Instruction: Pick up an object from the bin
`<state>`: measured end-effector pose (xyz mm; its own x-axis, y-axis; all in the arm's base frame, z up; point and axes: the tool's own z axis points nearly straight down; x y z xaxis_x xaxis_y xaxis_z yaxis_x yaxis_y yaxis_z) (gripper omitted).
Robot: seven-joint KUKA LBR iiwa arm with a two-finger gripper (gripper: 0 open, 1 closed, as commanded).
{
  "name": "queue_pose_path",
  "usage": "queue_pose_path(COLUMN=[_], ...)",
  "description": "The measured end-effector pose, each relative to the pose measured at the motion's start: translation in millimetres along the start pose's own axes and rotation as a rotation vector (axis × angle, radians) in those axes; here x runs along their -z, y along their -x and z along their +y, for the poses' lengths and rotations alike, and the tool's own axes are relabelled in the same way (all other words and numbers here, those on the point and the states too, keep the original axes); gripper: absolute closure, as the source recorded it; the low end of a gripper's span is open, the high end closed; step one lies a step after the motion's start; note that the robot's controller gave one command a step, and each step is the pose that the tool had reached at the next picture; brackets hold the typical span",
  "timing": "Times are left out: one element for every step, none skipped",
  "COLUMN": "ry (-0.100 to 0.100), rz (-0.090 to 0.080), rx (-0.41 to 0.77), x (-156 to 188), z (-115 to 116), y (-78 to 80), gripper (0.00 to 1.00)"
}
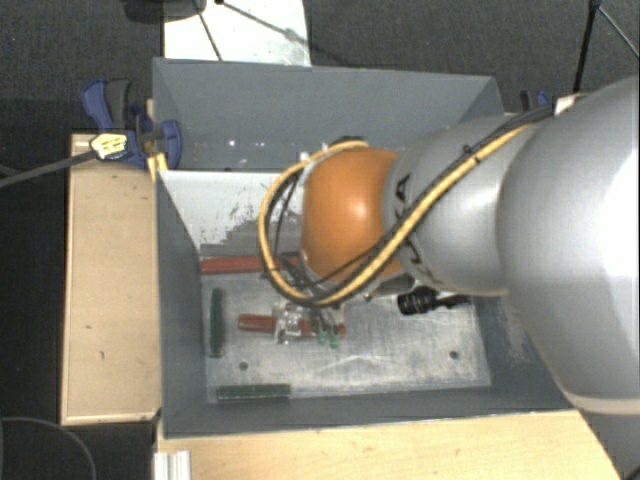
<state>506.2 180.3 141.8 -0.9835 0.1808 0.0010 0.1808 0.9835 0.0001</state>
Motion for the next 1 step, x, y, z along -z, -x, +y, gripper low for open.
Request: queue_pose_path(ry=[0.001], rz=[-0.002], rx=[0.001], x=[12.0], z=[0.1], y=[0.3], gripper=[1.0])
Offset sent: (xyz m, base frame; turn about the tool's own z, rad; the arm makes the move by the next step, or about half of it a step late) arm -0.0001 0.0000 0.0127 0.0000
